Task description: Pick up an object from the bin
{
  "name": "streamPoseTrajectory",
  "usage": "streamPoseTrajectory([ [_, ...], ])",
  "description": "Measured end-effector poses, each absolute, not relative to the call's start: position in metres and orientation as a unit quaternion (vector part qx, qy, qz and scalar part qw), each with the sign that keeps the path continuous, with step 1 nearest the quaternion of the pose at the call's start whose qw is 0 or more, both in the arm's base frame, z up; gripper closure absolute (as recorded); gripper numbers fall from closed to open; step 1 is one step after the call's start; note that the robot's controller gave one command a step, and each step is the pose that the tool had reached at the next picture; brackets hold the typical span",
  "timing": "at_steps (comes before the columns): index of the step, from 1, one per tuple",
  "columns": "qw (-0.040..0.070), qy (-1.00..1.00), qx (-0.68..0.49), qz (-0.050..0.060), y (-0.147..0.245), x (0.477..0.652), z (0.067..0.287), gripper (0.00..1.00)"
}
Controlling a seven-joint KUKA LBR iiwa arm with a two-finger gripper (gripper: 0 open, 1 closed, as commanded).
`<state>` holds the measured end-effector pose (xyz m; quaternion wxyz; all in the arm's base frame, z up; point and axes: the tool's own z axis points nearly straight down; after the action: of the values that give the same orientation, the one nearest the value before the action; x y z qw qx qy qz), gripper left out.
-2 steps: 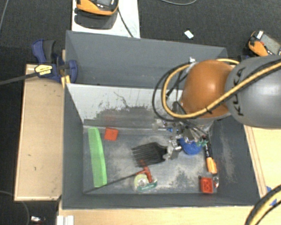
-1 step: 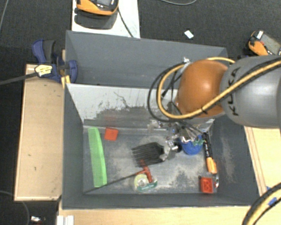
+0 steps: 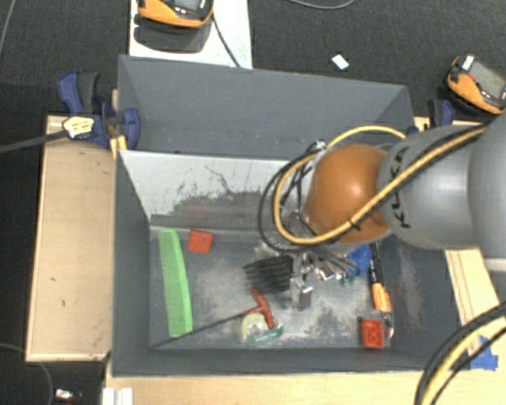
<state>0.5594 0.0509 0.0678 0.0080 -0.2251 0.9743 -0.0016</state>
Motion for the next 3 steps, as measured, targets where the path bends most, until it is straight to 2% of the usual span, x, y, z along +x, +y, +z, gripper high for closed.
streamPoseTrajectory([
  [1, 0.014, 0.967, -0.253, -0.003, 0.051, 0.568, 0.071, 1.00],
  [2, 0.015, 0.967, -0.254, -0.003, 0.051, 0.568, 0.071, 1.00],
  [3, 0.013, 0.967, -0.254, -0.002, 0.051, 0.567, 0.081, 1.00],
])
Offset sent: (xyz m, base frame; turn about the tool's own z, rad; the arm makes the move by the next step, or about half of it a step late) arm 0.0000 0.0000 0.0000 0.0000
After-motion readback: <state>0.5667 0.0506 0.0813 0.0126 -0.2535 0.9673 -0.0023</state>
